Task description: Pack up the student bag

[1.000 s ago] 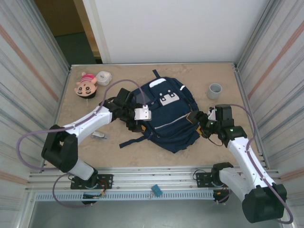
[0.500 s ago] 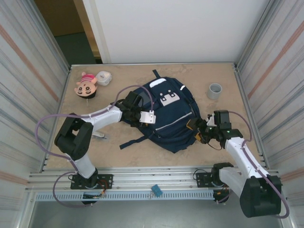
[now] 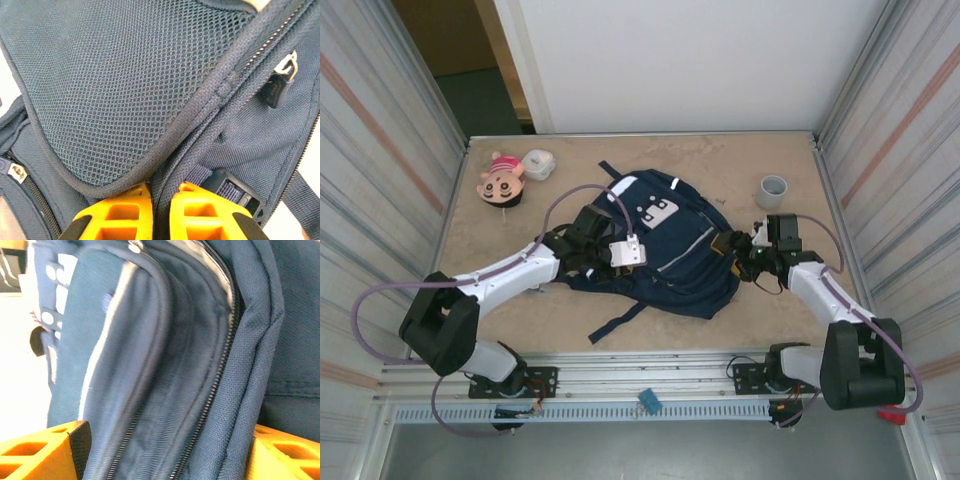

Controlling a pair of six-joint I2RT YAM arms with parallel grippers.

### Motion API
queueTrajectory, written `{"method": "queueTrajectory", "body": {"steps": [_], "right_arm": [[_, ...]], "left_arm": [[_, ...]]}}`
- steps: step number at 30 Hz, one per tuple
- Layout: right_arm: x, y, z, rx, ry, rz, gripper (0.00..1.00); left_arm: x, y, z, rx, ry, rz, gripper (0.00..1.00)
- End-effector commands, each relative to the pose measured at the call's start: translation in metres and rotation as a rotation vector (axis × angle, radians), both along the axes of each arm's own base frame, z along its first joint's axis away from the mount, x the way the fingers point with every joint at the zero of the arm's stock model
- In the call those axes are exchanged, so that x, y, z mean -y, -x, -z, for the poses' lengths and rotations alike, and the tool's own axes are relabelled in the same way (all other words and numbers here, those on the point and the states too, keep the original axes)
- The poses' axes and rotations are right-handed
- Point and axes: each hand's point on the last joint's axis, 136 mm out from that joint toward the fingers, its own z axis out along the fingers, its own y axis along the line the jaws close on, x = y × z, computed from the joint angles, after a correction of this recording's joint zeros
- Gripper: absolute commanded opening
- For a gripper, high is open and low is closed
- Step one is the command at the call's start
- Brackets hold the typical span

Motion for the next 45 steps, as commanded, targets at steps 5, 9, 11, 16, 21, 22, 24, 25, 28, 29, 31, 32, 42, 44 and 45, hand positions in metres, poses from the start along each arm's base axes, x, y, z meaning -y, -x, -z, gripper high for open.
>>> {"method": "queueTrajectory", "body": {"steps": [5, 9, 11, 16, 21, 22, 24, 25, 28, 29, 31, 32, 42, 44, 45], "right_arm": [[0.013, 0.001, -0.066, 0.121, 0.194, -0.090, 0.77], [0.009, 0.029, -0.093, 0.169, 0.270, -0.122, 0.73], [0.002, 0.046, -0.099, 0.171, 0.314, -0.136, 0.71], [-0.026, 0.082, -0.096, 0.150, 0.359, -0.162, 0.63], [-0.073, 0.093, -0.094, 0.225, 0.369, -0.197, 0.57], [-0.083, 0.092, -0.094, 0.243, 0.375, -0.208, 0.57], [-0.104, 0.090, -0.091, 0.266, 0.375, -0.235, 0.56], [-0.114, 0.089, -0.089, 0.275, 0.376, -0.248, 0.56], [-0.132, 0.081, -0.076, 0.279, 0.396, -0.256, 0.55], [-0.135, 0.078, -0.072, 0.277, 0.406, -0.255, 0.55], [-0.139, 0.071, -0.063, 0.274, 0.442, -0.252, 0.54], [-0.139, 0.068, -0.060, 0.275, 0.461, -0.250, 0.53], [-0.135, 0.040, -0.036, 0.295, 0.708, -0.247, 0.40], [-0.127, 0.035, -0.037, 0.299, 0.763, -0.227, 0.34], [-0.123, 0.034, -0.039, 0.303, 0.788, -0.218, 0.30]], "left_arm": [[0.020, -0.003, -0.036, -0.120, 0.222, -0.156, 0.00], [0.023, 0.000, -0.042, -0.179, 0.262, -0.165, 0.00], [0.024, 0.001, -0.045, -0.202, 0.278, -0.164, 0.00], [0.025, -0.004, -0.051, -0.273, 0.287, -0.187, 0.00], [0.032, -0.003, -0.055, -0.321, 0.296, -0.164, 0.00], [0.033, -0.003, -0.055, -0.337, 0.294, -0.164, 0.00], [0.036, -0.004, -0.055, -0.359, 0.295, -0.161, 0.00], [0.038, -0.003, -0.056, -0.370, 0.297, -0.156, 0.00], [0.040, -0.002, -0.056, -0.388, 0.304, -0.147, 0.00], [0.041, -0.002, -0.058, -0.388, 0.307, -0.143, 0.00], [0.042, -0.001, -0.059, -0.393, 0.314, -0.136, 0.00], [0.042, 0.000, -0.060, -0.393, 0.316, -0.135, 0.00], [0.044, 0.004, -0.070, -0.385, 0.342, -0.101, 0.00], [0.043, 0.004, -0.069, -0.381, 0.338, -0.102, 0.00], [0.043, 0.003, -0.068, -0.377, 0.333, -0.104, 0.00]]}}
